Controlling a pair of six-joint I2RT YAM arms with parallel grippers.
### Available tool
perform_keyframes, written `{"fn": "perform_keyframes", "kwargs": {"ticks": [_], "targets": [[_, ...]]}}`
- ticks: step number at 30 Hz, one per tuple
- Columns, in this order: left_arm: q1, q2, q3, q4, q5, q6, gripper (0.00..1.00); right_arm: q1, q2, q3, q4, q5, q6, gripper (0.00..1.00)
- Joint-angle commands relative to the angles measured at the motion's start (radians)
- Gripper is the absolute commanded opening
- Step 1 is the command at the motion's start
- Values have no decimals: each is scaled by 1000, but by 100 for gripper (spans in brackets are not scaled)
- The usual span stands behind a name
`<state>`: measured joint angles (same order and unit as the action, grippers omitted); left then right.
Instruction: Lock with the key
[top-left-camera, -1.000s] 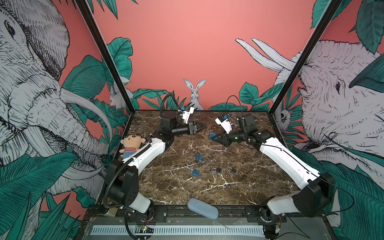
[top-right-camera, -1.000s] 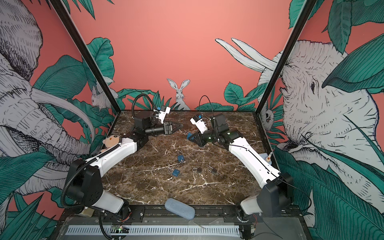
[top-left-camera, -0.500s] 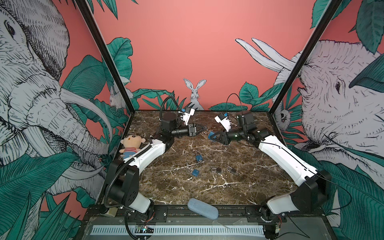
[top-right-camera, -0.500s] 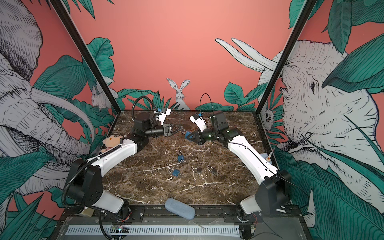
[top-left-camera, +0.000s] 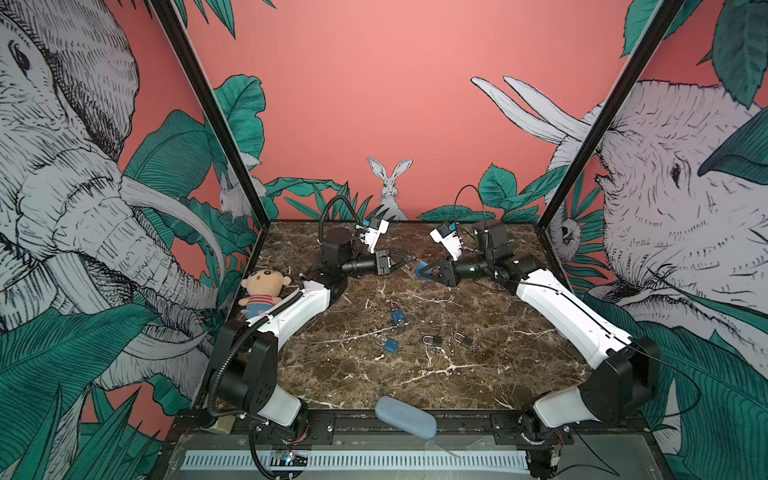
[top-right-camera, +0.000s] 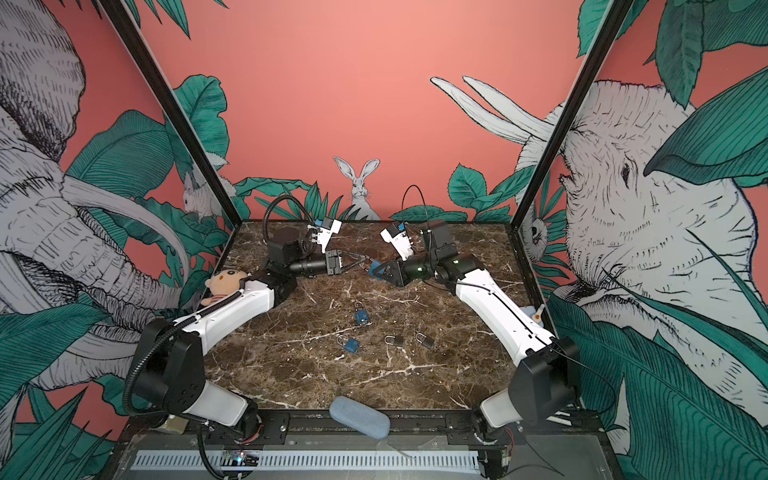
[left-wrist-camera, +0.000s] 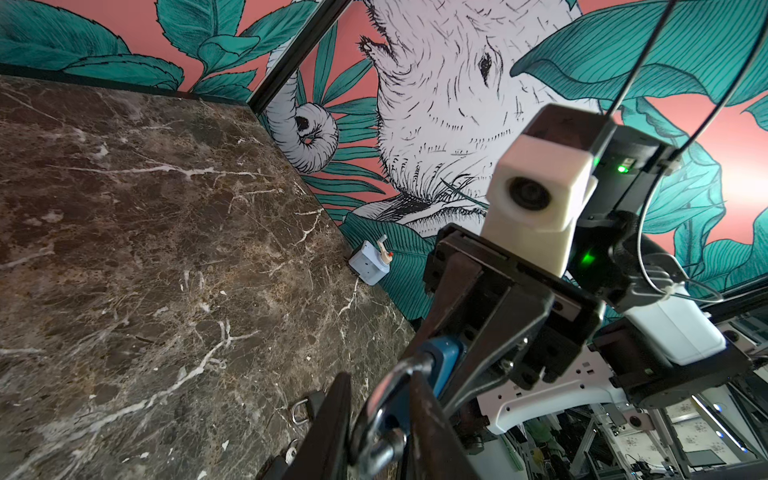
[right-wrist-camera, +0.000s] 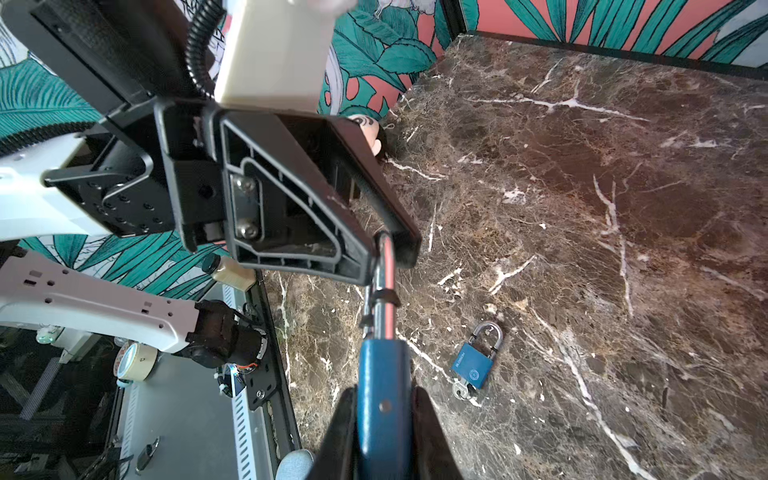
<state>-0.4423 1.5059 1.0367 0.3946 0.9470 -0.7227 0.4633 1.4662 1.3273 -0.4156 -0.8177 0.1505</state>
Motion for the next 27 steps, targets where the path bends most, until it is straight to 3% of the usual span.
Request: {"fn": "perform_keyframes", "kwargs": {"ticks": [1, 8, 10, 22, 27], "targets": [[-3, -49, -14, 20, 18, 2, 23, -3, 1, 34, 92, -50, 12, 0], [-3, -44, -13, 24, 9, -1, 9, -2, 1, 36, 81, -66, 15, 0], [-3, -40, -12, 27, 4, -2, 0, -2, -3, 33, 86, -79, 22, 0], [-4, 30, -18, 118, -8, -35, 0, -3, -56, -8, 216, -231, 176, 0], [-4, 57, -8, 167, -2, -69, 0, -3, -78, -53, 273, -236, 222, 0]]}}
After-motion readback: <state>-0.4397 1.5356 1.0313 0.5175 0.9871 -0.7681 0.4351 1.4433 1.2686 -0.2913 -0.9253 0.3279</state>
